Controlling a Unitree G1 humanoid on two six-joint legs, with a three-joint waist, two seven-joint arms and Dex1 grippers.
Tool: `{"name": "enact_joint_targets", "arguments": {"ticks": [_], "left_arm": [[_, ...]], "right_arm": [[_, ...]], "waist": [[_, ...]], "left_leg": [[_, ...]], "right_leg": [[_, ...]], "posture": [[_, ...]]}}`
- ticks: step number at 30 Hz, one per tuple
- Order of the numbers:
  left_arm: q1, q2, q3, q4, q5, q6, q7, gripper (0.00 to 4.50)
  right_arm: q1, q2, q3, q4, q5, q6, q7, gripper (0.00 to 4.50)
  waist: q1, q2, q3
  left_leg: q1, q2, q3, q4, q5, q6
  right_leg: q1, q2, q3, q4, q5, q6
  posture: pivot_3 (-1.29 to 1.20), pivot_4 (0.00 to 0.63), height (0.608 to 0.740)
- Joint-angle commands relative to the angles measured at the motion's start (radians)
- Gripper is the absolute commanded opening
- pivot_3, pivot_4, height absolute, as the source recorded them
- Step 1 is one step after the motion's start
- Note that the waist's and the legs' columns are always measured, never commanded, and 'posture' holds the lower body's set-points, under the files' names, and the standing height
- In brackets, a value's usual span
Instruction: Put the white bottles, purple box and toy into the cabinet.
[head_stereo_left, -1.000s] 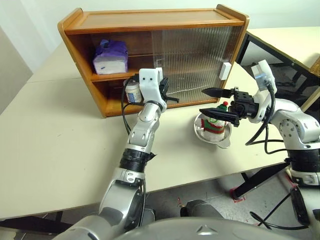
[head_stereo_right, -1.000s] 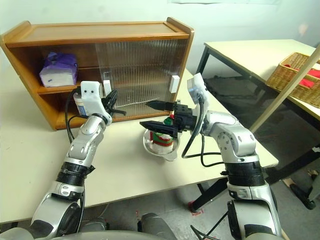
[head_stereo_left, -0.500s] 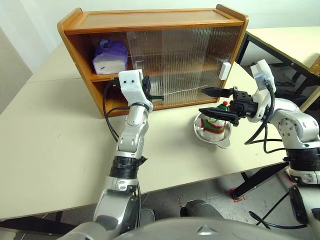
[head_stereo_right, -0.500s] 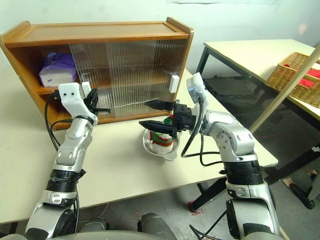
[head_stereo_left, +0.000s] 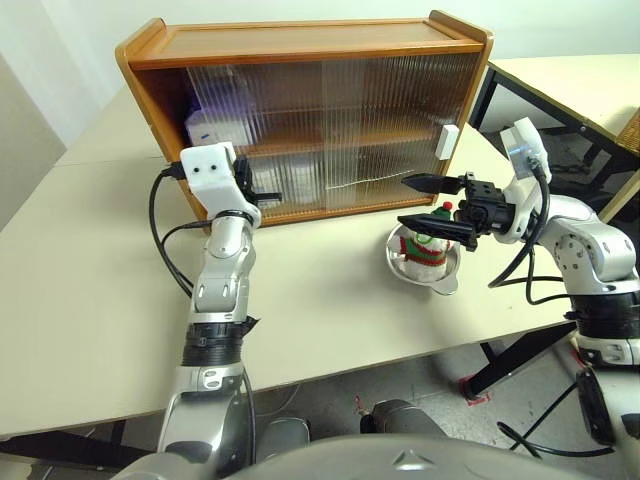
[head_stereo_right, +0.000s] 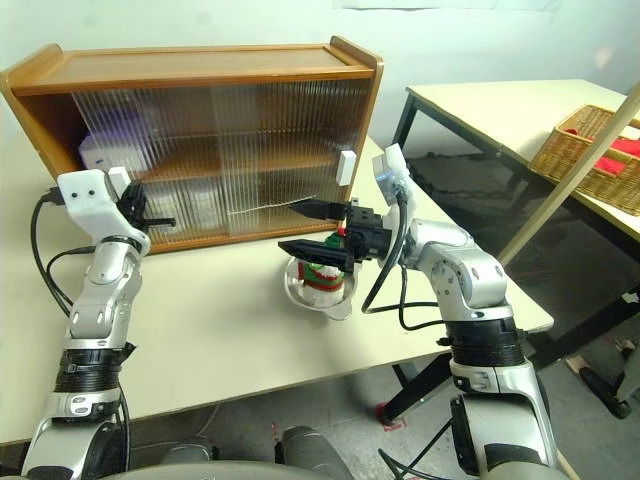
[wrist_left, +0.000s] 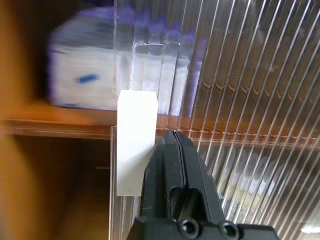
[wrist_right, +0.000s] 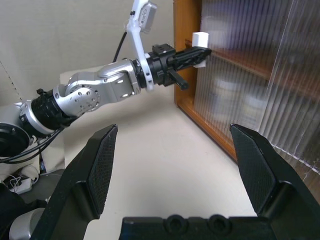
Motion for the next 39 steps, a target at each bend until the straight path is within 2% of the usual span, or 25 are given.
{"name": "enact_joint_targets", "arguments": {"ticks": [1, 18, 21, 25, 32, 36, 39], "left_arm": [[0.018, 0.016, 0.046, -0.017, 0.003, 0.013, 0.027, 0.02], [0.057, 0.068, 0.126, -0.060, 0.012, 0.019, 0.079, 0.02], [0.061, 0.066, 0.109, -0.061, -0.033, 0.012, 0.014, 0.02], [0.062, 0.038, 0.068, -0.100, -0.158, -0.015, -0.149, 0.02], [0.117, 0.054, -0.106, -0.223, -0.280, 0.021, -0.460, 0.02], [0.139, 0.110, -0.115, -0.251, -0.325, 0.044, -0.555, 0.93], [0.150, 0.191, -0.091, -0.240, -0.349, 0.038, -0.641, 2.03]], "right_arm": [[-0.016, 0.002, 0.015, 0.007, -0.009, -0.007, 0.008, 4.50], [-0.037, 0.014, 0.024, 0.040, -0.020, -0.018, 0.027, 4.50], [-0.039, 0.013, 0.025, 0.044, -0.021, -0.019, 0.029, 4.50], [-0.040, 0.013, 0.025, 0.044, -0.022, -0.020, 0.029, 4.50], [-0.043, 0.013, 0.028, 0.045, -0.023, -0.023, 0.030, 4.50], [-0.045, 0.012, 0.030, 0.052, -0.023, -0.029, 0.033, 4.50], [-0.044, 0.013, 0.031, 0.054, -0.024, -0.033, 0.033, 4.50]], "waist": [[0.000, 0.000, 0.000], [0.008, 0.000, 0.000], [0.009, 0.000, 0.000], [0.022, 0.000, 0.000], [0.049, -0.001, 0.000], [0.048, 0.000, 0.000], [0.047, 0.000, 0.000]], "left_leg": [[0.000, 0.000, 0.000, 0.000, 0.000, 0.000], [-0.001, 0.000, 0.000, -0.003, -0.001, -0.001], [-0.001, 0.000, 0.000, -0.004, -0.001, -0.001], [-0.001, 0.000, 0.000, -0.004, -0.001, -0.001], [-0.003, 0.000, 0.000, -0.001, -0.004, -0.006], [-0.003, 0.000, -0.001, -0.001, -0.005, -0.009], [-0.002, 0.001, -0.002, -0.002, -0.006, -0.009]], "right_leg": [[0.000, 0.000, 0.000, 0.000, 0.000, 0.000], [-0.002, 0.001, 0.001, 0.000, -0.001, -0.002], [-0.003, 0.001, 0.001, 0.000, -0.001, -0.002], [-0.002, 0.001, 0.000, 0.000, -0.001, -0.002], [-0.002, 0.000, 0.000, 0.000, -0.002, -0.003], [-0.003, 0.000, 0.000, 0.000, -0.003, -0.005], [-0.003, 0.001, 0.000, 0.000, -0.003, -0.005]], "posture": [[-0.07, 0.000, 0.740], [-0.05, 0.000, 0.740], [-0.05, 0.000, 0.740], [-0.05, 0.000, 0.740], [-0.04, 0.000, 0.740], [-0.04, 0.000, 0.740], [-0.04, 0.000, 0.740]]}}
